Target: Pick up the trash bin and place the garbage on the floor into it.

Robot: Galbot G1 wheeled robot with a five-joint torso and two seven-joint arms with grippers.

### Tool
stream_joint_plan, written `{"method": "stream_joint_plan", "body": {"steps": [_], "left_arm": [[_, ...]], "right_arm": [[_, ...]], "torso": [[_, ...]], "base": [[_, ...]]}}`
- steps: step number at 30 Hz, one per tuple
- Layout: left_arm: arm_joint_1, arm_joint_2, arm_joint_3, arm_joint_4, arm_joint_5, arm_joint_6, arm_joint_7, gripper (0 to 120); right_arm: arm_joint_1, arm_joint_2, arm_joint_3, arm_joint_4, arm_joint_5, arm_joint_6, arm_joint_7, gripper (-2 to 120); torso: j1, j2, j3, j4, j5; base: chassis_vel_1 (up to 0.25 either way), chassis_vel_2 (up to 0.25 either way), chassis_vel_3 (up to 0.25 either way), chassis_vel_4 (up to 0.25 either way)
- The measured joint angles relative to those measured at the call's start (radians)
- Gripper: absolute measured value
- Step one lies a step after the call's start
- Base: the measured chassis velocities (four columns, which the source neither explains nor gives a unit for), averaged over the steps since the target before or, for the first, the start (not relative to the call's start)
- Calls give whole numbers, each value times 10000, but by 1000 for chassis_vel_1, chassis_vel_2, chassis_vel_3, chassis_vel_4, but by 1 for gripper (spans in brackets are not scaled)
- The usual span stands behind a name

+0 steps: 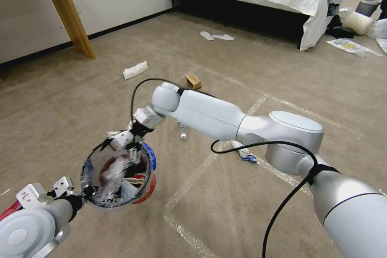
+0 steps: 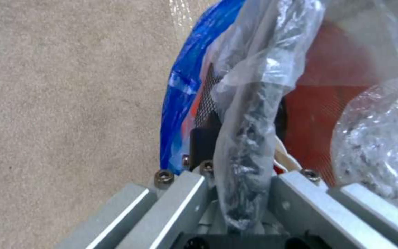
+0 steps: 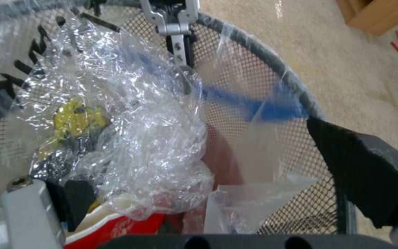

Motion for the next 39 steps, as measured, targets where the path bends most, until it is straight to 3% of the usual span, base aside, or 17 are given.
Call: {"method": "stream_joint_plan", "body": {"steps": [16,20,22,24,26,27,28,39], "left_arm": [[-29,35,11,1,-19,-3,-6,0],[-47,37,34,27,-21,-4,-10,0],[-53,35,48,27,-20,-3,-11,0],[-53,31,56,27,-20,-3,-11,0],[-44,36,53,21,-19,-3,-14,0],[-44,36,53,21,-19,-3,-14,0],[-25,41,45,20,-20,-3,-14,0],[-11,42,34,21,-19,0,-19,0]], "right_arm": [[-35,-85,-82,-87,792,-101,31,100],[-76,-279,-466,-6,2019,-304,151,100],[-87,-292,-479,-46,2072,-332,204,100],[-98,-293,-421,-137,1824,-296,304,100],[-106,-216,193,-400,-27,297,484,100],[-106,-216,193,-400,-27,297,484,100],[-103,-199,466,-438,-777,551,448,100],[-83,-789,432,-255,-831,838,-47,100]], "torso": [[0,0,1,0,0],[0,0,0,0,0],[0,0,0,0,0],[0,0,1,0,0],[0,0,0,-1,0],[0,0,0,-1,0],[0,0,0,0,0],[0,0,1,0,1]], "base": [[0,0,0,0],[0,0,0,0],[0,0,0,0],[0,0,0,0],[0,0,0,0],[0,0,0,0],[0,0,0,0],[0,0,0,0]]}}
